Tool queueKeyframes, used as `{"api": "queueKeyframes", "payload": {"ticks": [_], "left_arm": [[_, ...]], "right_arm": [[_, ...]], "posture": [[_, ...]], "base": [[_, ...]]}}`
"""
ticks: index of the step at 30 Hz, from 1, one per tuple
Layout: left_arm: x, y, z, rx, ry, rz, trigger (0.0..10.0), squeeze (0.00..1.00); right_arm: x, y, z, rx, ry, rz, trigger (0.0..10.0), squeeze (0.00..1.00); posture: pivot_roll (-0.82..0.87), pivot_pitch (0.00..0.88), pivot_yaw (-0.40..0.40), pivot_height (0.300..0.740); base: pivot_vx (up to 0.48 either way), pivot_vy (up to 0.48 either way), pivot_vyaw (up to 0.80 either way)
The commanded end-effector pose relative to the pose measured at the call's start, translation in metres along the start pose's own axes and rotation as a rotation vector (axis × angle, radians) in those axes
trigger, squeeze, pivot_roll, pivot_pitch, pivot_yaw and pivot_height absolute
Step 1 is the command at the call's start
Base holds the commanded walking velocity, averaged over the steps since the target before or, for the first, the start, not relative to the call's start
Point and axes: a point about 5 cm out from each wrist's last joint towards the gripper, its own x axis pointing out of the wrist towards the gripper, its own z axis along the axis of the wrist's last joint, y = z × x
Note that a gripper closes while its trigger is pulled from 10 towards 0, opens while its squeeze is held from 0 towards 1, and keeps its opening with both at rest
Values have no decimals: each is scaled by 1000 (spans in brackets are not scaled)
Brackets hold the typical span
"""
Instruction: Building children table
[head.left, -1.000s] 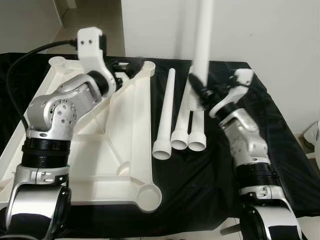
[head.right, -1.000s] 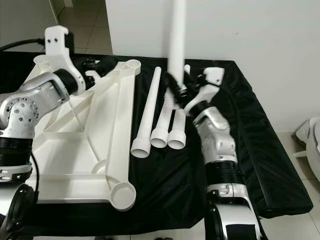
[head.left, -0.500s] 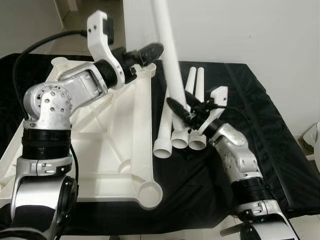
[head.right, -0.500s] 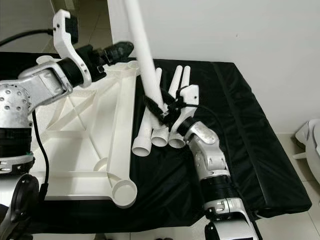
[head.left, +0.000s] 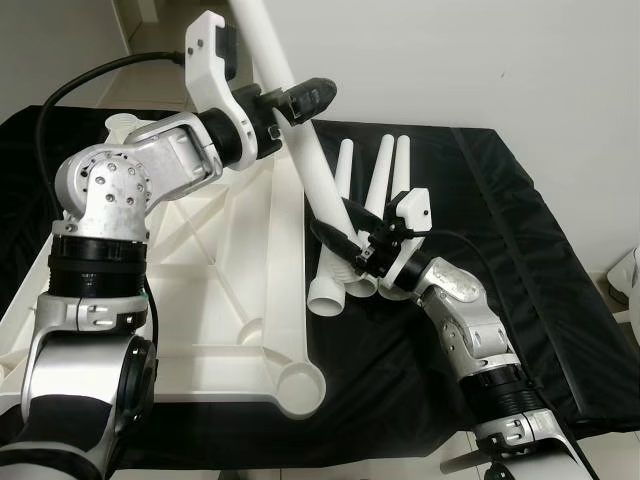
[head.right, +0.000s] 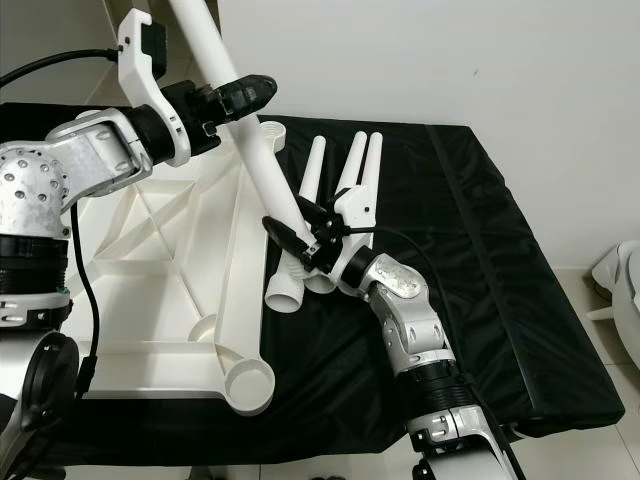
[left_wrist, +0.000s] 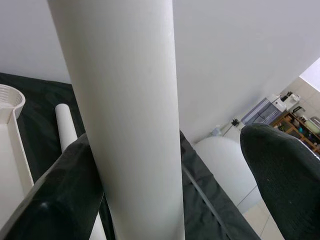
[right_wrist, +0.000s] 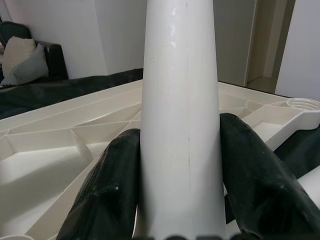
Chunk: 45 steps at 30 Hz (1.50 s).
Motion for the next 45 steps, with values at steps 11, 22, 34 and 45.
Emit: {"api": "queueKeyframes", "payload": {"ticks": [11, 22, 34, 45], "left_arm": [[7, -18, 20, 36, -97, -264, 0, 0], [8, -20, 16, 79, -71, -272, 2275, 0], [10, -30, 8, 174, -23, -278, 10000, 0], [13, -51, -9, 316, 27, -328, 10000, 0]], "right_arm": [[-1, 2, -2, -41, 21, 2, 10000, 0], [-1, -2, 0, -9, 25, -18, 10000, 0], [1, -11, 3, -6, 64, -22, 10000, 239], [16, -17, 14, 64, 230, 94, 10000, 0]], "posture": [[12, 54, -30, 740], [17, 65, -31, 740], [20, 75, -40, 740], [20, 82, -62, 740]], "base": [[0, 0, 0], [0, 0, 0], [0, 0, 0], [0, 0, 0]]}}
